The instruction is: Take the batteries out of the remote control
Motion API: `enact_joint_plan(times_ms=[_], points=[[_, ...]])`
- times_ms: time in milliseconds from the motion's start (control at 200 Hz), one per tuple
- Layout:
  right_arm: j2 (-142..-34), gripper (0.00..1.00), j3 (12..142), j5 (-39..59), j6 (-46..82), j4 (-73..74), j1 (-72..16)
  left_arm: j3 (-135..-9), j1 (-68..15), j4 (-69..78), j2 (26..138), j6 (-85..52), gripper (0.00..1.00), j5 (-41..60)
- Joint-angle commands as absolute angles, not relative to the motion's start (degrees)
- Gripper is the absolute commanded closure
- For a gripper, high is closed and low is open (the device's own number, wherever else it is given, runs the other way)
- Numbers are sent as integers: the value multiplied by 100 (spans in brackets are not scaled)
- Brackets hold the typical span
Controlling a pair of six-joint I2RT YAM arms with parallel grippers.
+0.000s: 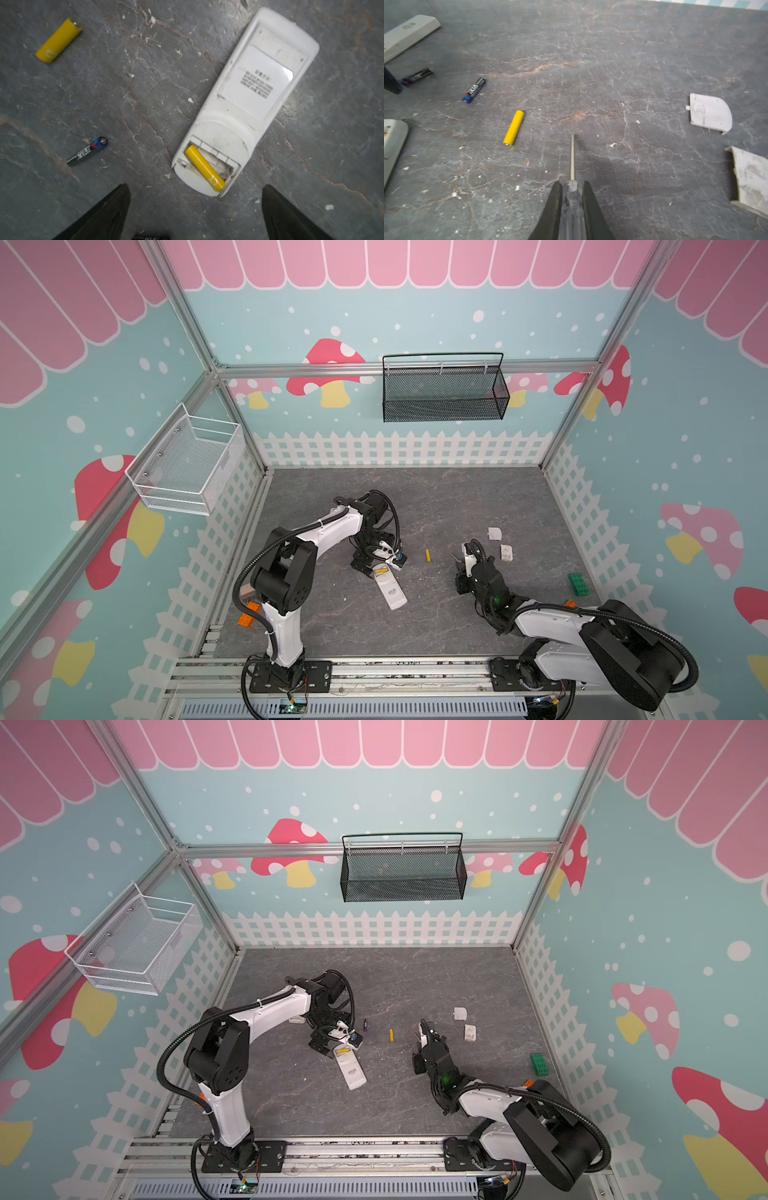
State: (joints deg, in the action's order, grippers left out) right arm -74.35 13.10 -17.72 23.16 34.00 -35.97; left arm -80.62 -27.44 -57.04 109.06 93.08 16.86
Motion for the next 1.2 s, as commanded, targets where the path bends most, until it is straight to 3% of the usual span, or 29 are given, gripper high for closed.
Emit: enact_joint_plan(times_ms=[0, 455, 710, 836, 901, 946, 1196], points=[[-7802, 85, 1427, -1874, 2731, 3793, -3565, -7942, -2611, -5486, 10475, 8826, 1, 1839], [-8692, 72, 1621, -1716, 2714, 3988, -3560, -7250, -2457, -4696, 9428, 6272, 1, 2098], [-7784, 59, 2137, -1487, 2232, 2728, -3718, -6855, -2376, -3947, 9137, 5629, 1, 1782], [-7454, 46, 2623, -1783, 2131, 1722, -4337, -6834, -2376, -3734, 9090, 5350, 1, 1761], [-7497, 30, 2727, -1788, 2233, 1594, -4710, -6717, -2375, -3506, 9041, 5199, 1, 1664], [-7625, 26, 2834, -1770, 2299, 1492, -4963, -6653, -2205, -3417, 9007, 5131, 1, 1667], [-8551, 21, 3602, -1742, 2372, 1205, -6281, -6566, -1817, -2770, 8833, 4235, 1, 1526]])
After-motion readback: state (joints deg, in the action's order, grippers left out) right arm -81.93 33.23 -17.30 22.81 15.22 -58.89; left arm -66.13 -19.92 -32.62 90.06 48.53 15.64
